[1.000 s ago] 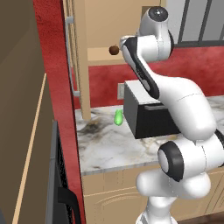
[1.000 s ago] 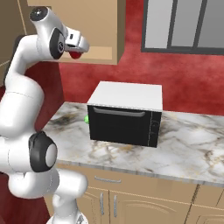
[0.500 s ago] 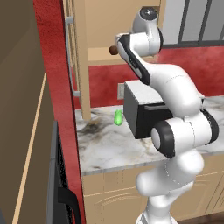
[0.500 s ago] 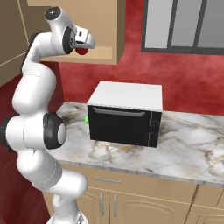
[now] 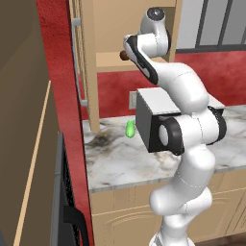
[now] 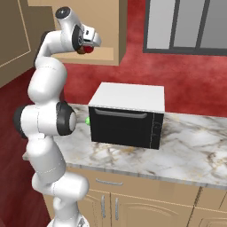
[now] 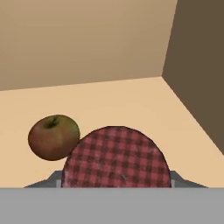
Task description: Pick the canned food and jam from the counter and place them in the cabinets closest to them.
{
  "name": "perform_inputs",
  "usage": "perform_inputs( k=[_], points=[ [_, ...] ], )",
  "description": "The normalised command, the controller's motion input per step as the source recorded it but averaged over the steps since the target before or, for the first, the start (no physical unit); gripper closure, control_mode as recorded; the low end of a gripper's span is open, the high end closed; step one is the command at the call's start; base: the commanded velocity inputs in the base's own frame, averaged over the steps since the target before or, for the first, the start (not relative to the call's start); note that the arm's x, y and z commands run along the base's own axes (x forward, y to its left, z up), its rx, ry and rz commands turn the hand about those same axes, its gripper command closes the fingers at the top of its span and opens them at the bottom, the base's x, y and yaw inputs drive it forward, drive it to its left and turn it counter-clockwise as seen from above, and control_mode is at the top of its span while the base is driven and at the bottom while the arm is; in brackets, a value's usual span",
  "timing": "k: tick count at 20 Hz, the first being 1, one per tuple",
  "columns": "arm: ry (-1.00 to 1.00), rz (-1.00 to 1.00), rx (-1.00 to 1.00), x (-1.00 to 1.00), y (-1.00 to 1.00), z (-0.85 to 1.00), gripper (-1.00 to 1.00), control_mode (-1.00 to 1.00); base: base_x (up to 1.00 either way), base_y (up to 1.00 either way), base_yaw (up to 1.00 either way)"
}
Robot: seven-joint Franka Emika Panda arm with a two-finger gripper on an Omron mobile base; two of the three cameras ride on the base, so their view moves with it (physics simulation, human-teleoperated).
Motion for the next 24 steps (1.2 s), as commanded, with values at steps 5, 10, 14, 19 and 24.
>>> perform_inputs(
  k=[5,10,14,19,24],
  points=[
    [0.0,0.0,-0.01,0.44,0.0,-0.04,-1.0,-1.0,0.0,0.0,0.0],
    [0.0,0.0,-0.02,0.28,0.0,-0.05,-1.0,-1.0,0.0,0.0,0.0],
    [0.0,0.0,-0.02,0.21,0.0,-0.07,-1.0,-1.0,0.0,0.0,0.0],
    [0.0,0.0,-0.05,0.29,0.0,-0.1,-1.0,-1.0,0.0,0.0,0.0],
    [0.0,0.0,-0.02,-0.03,0.0,-0.02,-1.0,-1.0,0.0,0.0,0.0]
  ],
)
